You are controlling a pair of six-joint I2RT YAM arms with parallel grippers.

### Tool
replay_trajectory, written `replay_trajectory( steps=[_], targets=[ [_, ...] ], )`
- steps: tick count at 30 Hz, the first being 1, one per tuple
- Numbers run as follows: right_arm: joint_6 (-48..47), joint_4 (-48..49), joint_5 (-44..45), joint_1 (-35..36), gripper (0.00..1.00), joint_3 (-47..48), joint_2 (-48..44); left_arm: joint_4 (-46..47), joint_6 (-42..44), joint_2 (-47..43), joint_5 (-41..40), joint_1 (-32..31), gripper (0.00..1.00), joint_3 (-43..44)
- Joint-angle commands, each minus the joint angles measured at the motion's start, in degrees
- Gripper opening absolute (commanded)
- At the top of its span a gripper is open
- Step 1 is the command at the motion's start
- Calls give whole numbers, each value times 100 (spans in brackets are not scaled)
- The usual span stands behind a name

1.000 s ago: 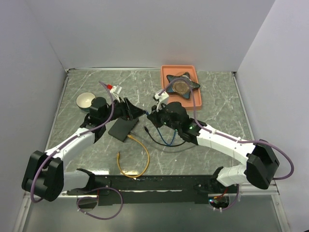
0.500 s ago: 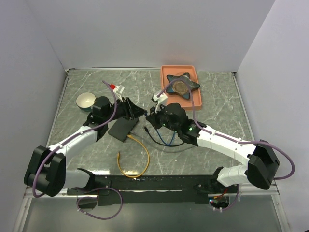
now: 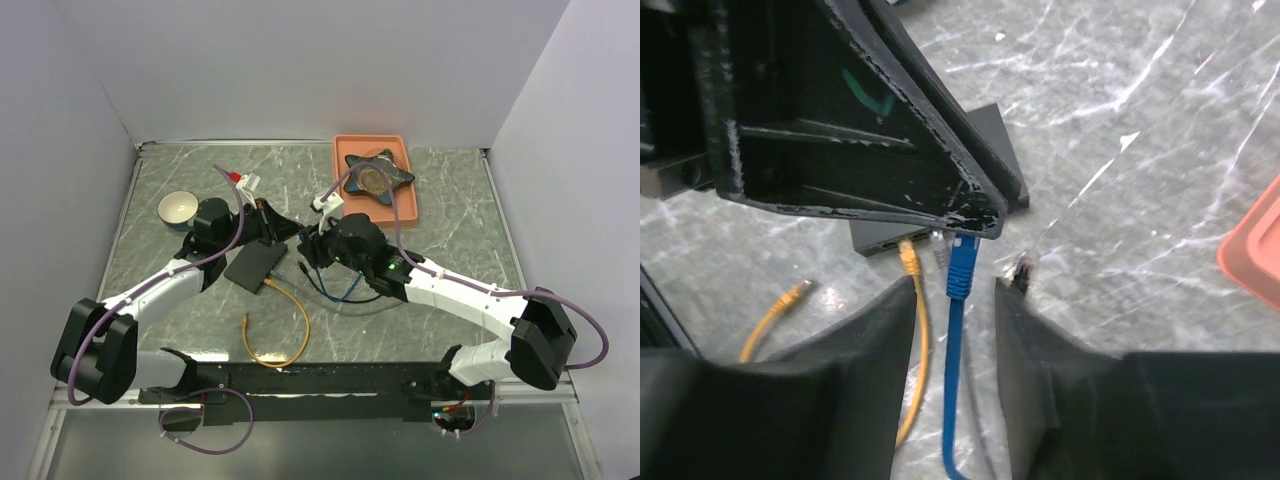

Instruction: Insert the plug into the switch port

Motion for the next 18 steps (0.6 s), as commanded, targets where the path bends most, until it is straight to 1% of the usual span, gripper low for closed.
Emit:
replay_trajectory(
  steps=[1,2,3,4,6,7,9,10,13,14,16,17,18],
  targets=[
    [3,272,56,-18,64,143,-241,34,322,-405,-210,-27,1,65],
    [56,325,-67,-70,68,81,-303,33,349,-467,-263,-18,1,12],
    [100,404,-459,-149,70,19,-373,25,367,-606,-307,-18,1,-23],
    [152,579,-716,-324,76,-112,-513,33,393,-677,-359,-18,1,-50],
    [407,817,-1383,-579,78,-262,-646,138,385,-888,-413,-18,1,-181],
    [512,1148,-2048,-841,82,-419,-759,278,376,-950,-421,-18,1,-225],
    [802,1467,-2711,-1036,85,-569,-848,481,367,-1143,-317,-18,1,-383],
    [890,1634,-3244,-1116,86,-657,-892,760,341,-1205,-290,-18,1,-445],
    [1154,2039,-3845,-1292,86,-676,-840,1166,279,-1460,-124,-18,1,-708],
    [1251,2240,-4187,-1301,86,-676,-805,1376,270,-1513,-88,-18,1,-805],
    [1479,2452,-4505,-1318,86,-658,-682,1501,244,-1645,26,-18,1,-858],
    [1567,2731,-4802,-1336,86,-658,-621,1614,244,-1688,62,-18,1,-893],
    [1646,2812,-4884,-1327,85,-641,-568,1676,235,-1759,123,-18,1,-911]
  ],
)
